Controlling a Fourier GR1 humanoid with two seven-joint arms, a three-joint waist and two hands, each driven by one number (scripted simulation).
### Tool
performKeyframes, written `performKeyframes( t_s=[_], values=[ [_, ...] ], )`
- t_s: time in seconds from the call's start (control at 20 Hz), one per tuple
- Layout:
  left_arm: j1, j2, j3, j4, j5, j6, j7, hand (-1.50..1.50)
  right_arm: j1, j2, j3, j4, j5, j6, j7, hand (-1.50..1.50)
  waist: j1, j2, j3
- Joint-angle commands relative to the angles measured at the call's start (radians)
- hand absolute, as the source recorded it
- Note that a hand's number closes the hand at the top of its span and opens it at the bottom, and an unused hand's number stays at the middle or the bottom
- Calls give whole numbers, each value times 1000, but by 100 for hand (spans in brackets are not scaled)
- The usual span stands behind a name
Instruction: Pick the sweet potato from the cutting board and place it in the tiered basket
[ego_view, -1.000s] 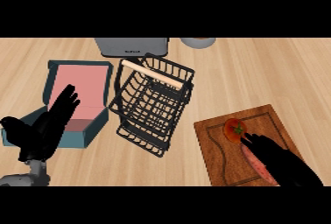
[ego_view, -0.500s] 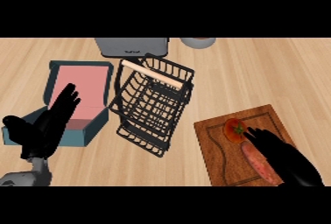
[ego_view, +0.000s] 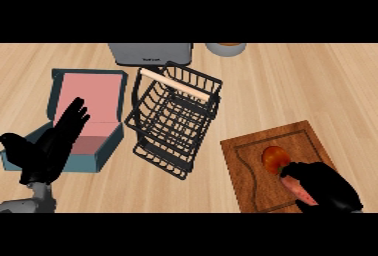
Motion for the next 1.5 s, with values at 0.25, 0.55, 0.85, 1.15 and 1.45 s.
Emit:
performKeyframes(
  t_s=[0.25,0.55,0.85,1.15,1.45],
  values=[
    [-38,-6,43,16,11,-27,36,0,36,59,-15,2,97,-151,-68,150,-4,10,7],
    [20,-7,42,2,4,-21,15,0,209,97,-210,-73,83,-297,180,150,-37,4,7],
    [38,-38,23,-18,-22,5,-1,0,248,225,-271,-344,6,-422,259,150,-30,3,6],
    [-19,5,62,32,-5,-24,10,0,289,271,-249,-687,-204,-379,233,150,-31,5,5],
    [13,32,90,67,19,-99,-44,0,290,294,-126,-923,-129,-220,406,150,-7,9,5]
  ],
)
